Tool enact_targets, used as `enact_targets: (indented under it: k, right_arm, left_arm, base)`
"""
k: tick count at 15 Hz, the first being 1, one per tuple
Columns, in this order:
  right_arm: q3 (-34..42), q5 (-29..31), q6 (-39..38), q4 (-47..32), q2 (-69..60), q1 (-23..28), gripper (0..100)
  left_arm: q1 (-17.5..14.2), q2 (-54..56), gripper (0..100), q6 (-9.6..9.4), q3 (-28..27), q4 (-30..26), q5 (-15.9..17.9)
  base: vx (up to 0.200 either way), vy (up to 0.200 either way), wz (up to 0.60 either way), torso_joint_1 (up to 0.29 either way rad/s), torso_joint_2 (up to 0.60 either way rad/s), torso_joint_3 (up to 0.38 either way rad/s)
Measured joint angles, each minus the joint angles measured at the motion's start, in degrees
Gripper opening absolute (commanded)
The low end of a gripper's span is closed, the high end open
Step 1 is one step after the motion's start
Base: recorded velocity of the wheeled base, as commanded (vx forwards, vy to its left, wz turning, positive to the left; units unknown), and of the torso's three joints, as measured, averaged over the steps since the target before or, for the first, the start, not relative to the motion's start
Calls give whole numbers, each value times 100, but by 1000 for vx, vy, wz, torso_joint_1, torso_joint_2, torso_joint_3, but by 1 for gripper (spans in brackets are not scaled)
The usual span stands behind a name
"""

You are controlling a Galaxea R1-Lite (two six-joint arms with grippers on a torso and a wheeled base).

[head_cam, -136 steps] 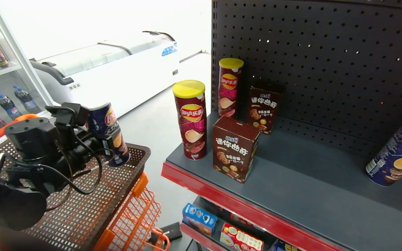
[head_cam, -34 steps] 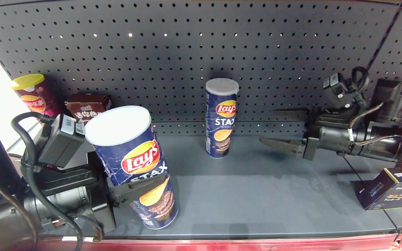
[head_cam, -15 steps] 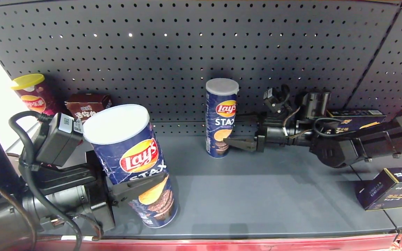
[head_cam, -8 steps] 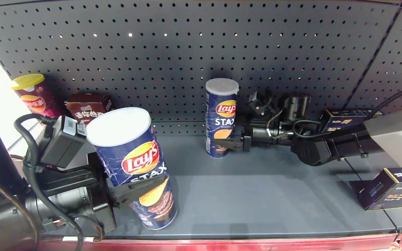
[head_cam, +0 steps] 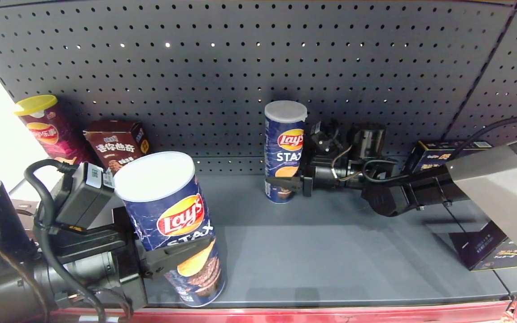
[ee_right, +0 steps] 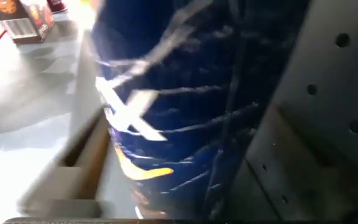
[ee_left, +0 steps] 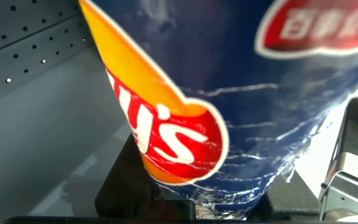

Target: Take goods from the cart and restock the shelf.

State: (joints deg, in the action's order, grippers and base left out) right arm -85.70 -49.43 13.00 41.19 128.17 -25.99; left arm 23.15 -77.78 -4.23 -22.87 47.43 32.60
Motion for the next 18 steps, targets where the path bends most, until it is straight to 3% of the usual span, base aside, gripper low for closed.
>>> enact_targets:
  k: [9, 18]
  right_arm:
    - [334, 187, -55, -4, -312, -146, 0]
    - [3306, 1404, -818, 416, -2754, -1020, 0]
  left_arm:
    - [2, 10, 0, -1, -20, 9, -4]
    - [6, 29, 0, 0, -88, 202, -9]
  base:
    - [0, 0, 0, 0, 0, 0]
    - [0, 0, 0, 0, 0, 0]
